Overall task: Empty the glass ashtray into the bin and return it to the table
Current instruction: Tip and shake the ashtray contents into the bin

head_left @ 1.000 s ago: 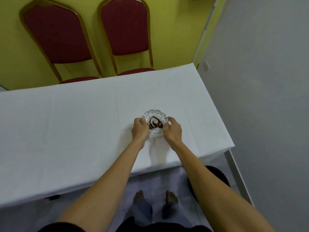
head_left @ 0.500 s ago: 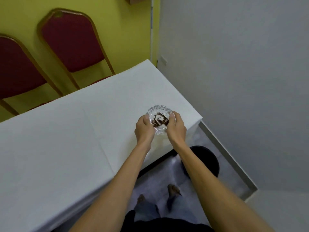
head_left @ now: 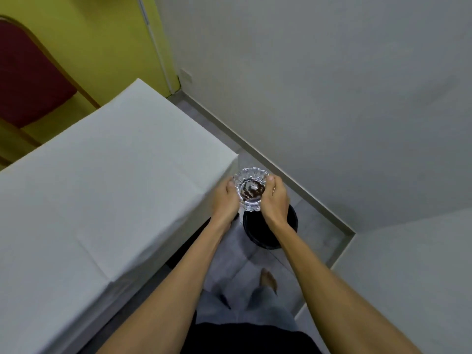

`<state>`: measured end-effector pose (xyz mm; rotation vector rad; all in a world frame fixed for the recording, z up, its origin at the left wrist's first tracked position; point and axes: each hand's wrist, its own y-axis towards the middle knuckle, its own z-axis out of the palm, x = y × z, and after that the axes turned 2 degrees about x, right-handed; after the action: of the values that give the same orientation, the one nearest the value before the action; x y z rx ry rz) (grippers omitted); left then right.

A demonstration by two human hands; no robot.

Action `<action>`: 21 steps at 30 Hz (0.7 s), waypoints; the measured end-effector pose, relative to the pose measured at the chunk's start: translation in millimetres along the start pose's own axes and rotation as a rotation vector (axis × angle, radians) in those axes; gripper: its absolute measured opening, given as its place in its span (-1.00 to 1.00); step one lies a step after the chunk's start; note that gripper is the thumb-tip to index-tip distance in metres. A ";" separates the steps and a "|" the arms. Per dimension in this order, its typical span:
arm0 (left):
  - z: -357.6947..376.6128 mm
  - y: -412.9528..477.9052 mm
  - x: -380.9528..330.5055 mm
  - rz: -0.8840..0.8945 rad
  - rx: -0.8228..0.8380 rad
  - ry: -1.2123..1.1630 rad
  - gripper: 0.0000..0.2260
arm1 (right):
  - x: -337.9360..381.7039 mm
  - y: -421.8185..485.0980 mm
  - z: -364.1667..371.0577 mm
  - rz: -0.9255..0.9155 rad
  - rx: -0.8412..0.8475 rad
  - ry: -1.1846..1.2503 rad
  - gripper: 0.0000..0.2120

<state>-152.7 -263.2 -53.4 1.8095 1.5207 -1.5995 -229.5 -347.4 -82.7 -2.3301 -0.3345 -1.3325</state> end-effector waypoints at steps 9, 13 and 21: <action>98.9 19.9 46.8 -0.105 0.093 0.154 -0.70 | -105.0 54.7 -42.6 0.046 0.008 -0.099 -0.66; 128.6 42.0 89.2 -0.172 0.170 0.114 -0.71 | -152.3 77.1 -36.2 0.072 0.013 -0.106 -0.68; 179.8 105.6 196.4 -0.148 0.274 0.185 -0.72 | -259.6 115.3 14.1 0.109 -0.019 -0.102 -0.68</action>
<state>-197.7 -344.5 -324.4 2.0842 1.6137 -1.8305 -303.4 -440.4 -341.1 -2.4007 -0.2239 -1.1729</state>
